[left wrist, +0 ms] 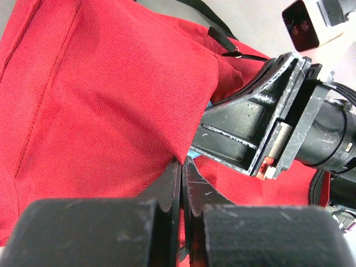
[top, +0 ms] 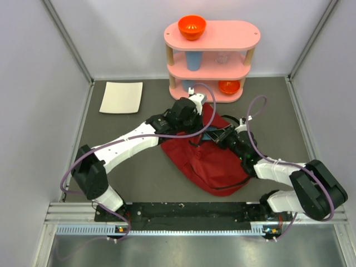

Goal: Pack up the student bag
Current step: Place the personal item in the student bag.

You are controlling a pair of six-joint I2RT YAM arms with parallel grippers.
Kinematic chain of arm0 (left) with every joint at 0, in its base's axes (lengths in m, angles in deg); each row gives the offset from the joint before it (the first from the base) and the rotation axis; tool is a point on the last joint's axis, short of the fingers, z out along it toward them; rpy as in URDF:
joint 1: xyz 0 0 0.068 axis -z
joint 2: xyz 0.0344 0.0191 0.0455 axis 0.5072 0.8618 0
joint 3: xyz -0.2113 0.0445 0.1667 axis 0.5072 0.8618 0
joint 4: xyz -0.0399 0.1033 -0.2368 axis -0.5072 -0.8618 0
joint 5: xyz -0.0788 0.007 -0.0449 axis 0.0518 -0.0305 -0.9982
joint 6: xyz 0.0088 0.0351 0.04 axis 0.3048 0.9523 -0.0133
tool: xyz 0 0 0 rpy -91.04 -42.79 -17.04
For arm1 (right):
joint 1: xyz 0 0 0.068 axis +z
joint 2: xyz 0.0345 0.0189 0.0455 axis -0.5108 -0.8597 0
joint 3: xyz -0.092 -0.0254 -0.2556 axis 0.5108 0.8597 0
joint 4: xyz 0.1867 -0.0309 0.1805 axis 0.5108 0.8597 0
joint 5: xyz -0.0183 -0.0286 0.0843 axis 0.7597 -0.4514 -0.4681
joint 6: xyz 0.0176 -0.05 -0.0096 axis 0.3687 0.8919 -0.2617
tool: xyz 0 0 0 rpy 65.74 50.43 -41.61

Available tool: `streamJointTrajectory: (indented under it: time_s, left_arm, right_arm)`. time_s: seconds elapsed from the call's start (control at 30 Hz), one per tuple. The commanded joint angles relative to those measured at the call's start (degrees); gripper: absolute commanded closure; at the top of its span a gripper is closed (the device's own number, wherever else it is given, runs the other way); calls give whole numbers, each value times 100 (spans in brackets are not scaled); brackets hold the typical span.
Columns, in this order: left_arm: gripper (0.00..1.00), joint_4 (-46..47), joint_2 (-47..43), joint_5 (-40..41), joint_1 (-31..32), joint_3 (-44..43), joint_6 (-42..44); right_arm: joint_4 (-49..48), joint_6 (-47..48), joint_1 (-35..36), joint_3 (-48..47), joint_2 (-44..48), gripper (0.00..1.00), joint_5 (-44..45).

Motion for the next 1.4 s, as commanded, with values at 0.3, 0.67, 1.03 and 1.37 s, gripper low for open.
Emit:
streamJointTrajectory:
  time_s: [0.3, 0.67, 1.03, 1.37]
  left_arm:
    - [100, 690, -412, -511, -17, 182, 46]
    - [78, 481, -219, -522, -35, 111, 73]
    - [6, 111, -1492, 1377, -184, 911, -235]
    - [3, 76, -2266, 1404, -466, 1596, -332]
  right_arm:
    - [-1588, -250, -51, -209, -764, 100, -610]
    - [-2252, -558, 195, -957, -2075, 99, -628]
    - [-93, 425, 20, -61, -286, 42, -93]
    - [1141, 831, -217, -201, 413, 82, -171]
